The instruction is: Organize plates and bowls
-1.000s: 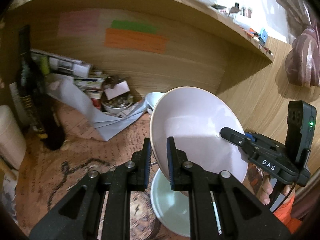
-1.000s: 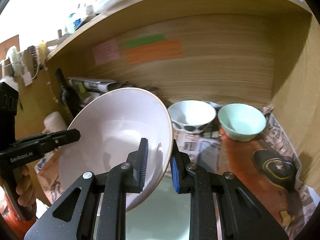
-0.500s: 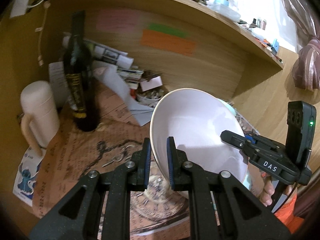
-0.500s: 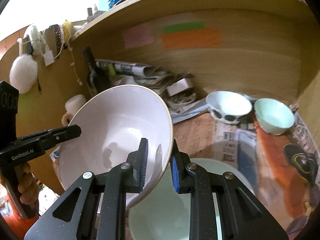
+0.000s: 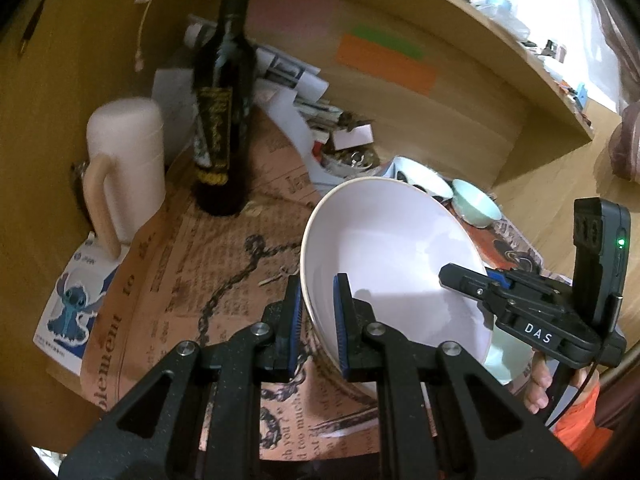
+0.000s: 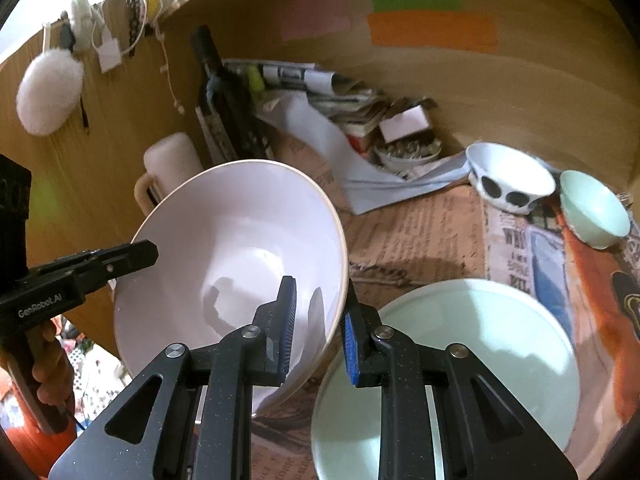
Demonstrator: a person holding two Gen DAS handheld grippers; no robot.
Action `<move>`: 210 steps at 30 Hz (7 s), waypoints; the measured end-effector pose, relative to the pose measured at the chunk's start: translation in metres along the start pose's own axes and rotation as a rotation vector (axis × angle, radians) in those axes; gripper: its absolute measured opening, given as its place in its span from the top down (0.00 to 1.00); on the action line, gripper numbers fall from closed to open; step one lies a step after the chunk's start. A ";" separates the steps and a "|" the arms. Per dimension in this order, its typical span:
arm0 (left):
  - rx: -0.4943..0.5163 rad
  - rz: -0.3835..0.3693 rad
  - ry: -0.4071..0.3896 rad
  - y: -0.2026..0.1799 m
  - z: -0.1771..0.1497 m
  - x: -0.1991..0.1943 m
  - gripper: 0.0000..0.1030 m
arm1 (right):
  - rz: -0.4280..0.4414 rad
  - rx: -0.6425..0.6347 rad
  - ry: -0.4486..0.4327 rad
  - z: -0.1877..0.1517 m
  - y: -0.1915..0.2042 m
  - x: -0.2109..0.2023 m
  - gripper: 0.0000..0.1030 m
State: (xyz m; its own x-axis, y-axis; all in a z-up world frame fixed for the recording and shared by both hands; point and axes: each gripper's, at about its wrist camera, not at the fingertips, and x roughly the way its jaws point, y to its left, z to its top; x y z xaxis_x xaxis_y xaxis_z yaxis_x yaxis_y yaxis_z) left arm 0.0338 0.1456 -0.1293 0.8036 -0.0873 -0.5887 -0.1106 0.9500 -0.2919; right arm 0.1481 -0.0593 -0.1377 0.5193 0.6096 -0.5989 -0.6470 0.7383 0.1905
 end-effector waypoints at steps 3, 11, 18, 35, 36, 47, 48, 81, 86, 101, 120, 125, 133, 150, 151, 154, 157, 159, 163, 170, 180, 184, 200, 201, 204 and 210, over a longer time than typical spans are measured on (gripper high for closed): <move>-0.018 0.000 0.016 0.007 -0.005 0.003 0.87 | 0.003 -0.001 0.021 -0.003 0.003 0.006 0.81; -0.038 0.001 0.061 0.016 -0.016 0.011 0.87 | -0.005 -0.008 0.088 -0.010 0.005 0.024 0.81; -0.047 -0.005 0.090 0.021 -0.021 0.019 0.87 | -0.018 -0.006 0.123 -0.011 0.005 0.032 0.80; -0.031 0.011 0.093 0.023 -0.023 0.030 0.87 | -0.030 -0.026 0.145 -0.010 0.004 0.038 0.75; -0.026 0.014 0.091 0.023 -0.023 0.030 0.86 | -0.032 -0.026 0.142 -0.010 0.004 0.038 0.74; 0.016 0.074 0.016 0.019 -0.019 0.013 0.74 | -0.046 -0.030 -0.021 0.005 -0.004 -0.005 0.48; 0.018 0.079 -0.001 0.018 -0.017 0.009 0.70 | -0.050 -0.024 -0.032 0.006 -0.006 -0.009 0.48; 0.160 0.111 -0.096 -0.101 0.088 0.080 0.17 | -0.202 0.285 0.002 0.076 -0.219 0.023 0.47; 0.183 0.124 -0.043 -0.106 0.099 0.112 0.17 | -0.177 0.357 0.052 0.085 -0.242 0.050 0.47; 0.204 0.091 0.094 -0.109 0.115 0.174 0.17 | -0.247 0.336 0.151 0.083 -0.250 0.090 0.71; 0.238 0.161 0.258 -0.125 0.132 0.247 0.17 | 0.009 0.214 0.239 0.044 -0.199 0.043 0.88; 0.274 0.157 0.271 -0.139 0.135 0.259 0.17 | -0.003 0.261 0.198 0.041 -0.212 0.031 0.76; 0.271 0.130 0.341 -0.146 0.139 0.295 0.43 | -0.077 0.313 0.134 0.062 -0.231 0.031 0.64; 0.287 0.036 0.423 -0.159 0.134 0.325 0.91 | -0.102 0.373 0.177 0.064 -0.256 0.075 0.84; 0.303 0.043 0.420 -0.161 0.133 0.323 0.91 | -0.128 0.345 0.178 0.064 -0.251 0.075 0.84; 0.322 0.046 0.416 -0.162 0.133 0.318 0.91 | -0.143 0.319 0.188 0.063 -0.245 0.074 0.84; 0.324 0.049 0.409 -0.163 0.131 0.310 0.91 | -0.121 0.320 0.195 0.060 -0.240 0.070 0.84; 0.328 0.046 0.398 -0.161 0.131 0.299 0.91 | -0.111 0.308 0.190 0.060 -0.235 0.065 0.84; 0.329 0.036 0.359 -0.154 0.131 0.268 0.91 | -0.095 0.275 0.159 0.061 -0.219 0.046 0.84; 0.304 0.007 0.282 -0.147 0.123 0.213 0.91 | -0.086 0.213 0.083 0.063 -0.188 0.013 0.84; 0.271 0.013 0.156 -0.139 0.100 0.142 0.91 | -0.065 0.149 0.009 0.054 -0.142 -0.017 0.84; 0.248 0.013 0.123 -0.130 0.088 0.120 0.91 | -0.046 0.131 0.003 0.048 -0.122 -0.018 0.84; 0.165 0.070 0.040 -0.083 0.047 0.046 0.91 | 0.055 0.071 0.013 0.026 -0.061 -0.024 0.84; 0.161 0.074 0.036 -0.081 0.046 0.042 0.91 | 0.060 0.065 0.015 0.025 -0.057 -0.024 0.84; 0.147 0.092 0.021 -0.073 0.041 0.031 0.91 | 0.077 0.044 0.020 0.021 -0.044 -0.023 0.84; 0.122 0.126 0.007 -0.056 0.029 0.011 0.91 | 0.119 0.019 0.042 0.015 -0.022 -0.016 0.83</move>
State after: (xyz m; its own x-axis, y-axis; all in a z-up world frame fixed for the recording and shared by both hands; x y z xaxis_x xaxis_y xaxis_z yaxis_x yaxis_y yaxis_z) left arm 0.0661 0.0998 -0.0979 0.7837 0.0330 -0.6202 -0.1382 0.9828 -0.1223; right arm 0.1624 -0.0809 -0.1202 0.4148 0.6811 -0.6033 -0.6921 0.6666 0.2768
